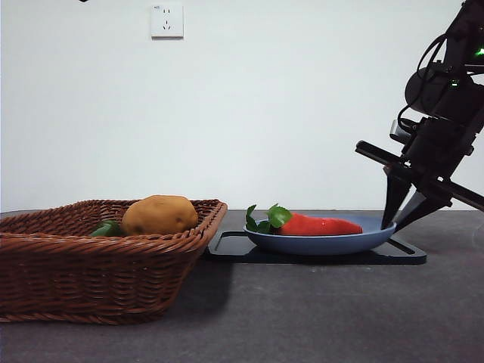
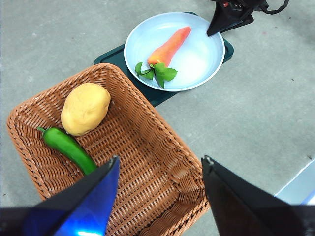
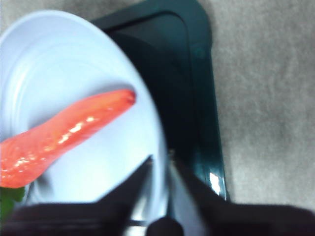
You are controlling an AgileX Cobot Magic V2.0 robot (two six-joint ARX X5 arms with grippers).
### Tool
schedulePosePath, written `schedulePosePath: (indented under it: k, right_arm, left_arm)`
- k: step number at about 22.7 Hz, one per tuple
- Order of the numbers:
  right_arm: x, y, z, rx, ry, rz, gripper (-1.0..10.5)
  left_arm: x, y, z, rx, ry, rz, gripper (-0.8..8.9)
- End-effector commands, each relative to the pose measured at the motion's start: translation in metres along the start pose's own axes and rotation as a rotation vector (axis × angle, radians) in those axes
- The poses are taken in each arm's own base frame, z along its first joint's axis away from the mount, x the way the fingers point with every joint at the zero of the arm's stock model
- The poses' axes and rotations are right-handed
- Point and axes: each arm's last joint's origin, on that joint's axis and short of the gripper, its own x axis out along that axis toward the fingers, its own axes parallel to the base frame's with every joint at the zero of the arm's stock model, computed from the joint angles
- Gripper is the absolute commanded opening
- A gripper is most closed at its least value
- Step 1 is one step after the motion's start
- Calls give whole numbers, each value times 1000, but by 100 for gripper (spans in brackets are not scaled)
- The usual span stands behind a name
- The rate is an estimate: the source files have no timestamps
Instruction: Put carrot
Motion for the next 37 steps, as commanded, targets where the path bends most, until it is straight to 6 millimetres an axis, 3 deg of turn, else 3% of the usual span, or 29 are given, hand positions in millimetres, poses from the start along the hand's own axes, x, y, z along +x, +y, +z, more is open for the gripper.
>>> schedulePosePath:
  k: [1,5,10,14,17,21,28,34,37]
  right_arm:
    - [2,1,5,4,-10,5,220]
    - [-12,5,4,-8,-25,11,220]
    - [-77,27,-6,-92,-107,31,196]
    - [-135,54,-34,-262,-166,26,3]
    - [-173,77,-66,-391,-240,-82,4]
    - [-196,93,-96,-478,-338,-105,4]
    - [-209,95,-152,-589,-599,-97,4]
    - [-191,65,-195,-593,-787,-54,4]
    - [-177,47,-212,-588,-860,-20,4]
  left_arm:
    - [-2,-2,4,10,-17,-7,297]
    - [-2,-1,10,2,-92,52,297]
    - [-1,-2,36,11,-339,185,290]
    - [6,1,48,37,-414,238,8]
    - [11,10,46,91,-353,295,6]
    - [14,26,38,100,-245,357,6]
    - [14,53,17,55,-167,298,6]
    - [5,60,-27,-17,-262,305,6]
    - [-2,57,-55,-100,-301,223,6]
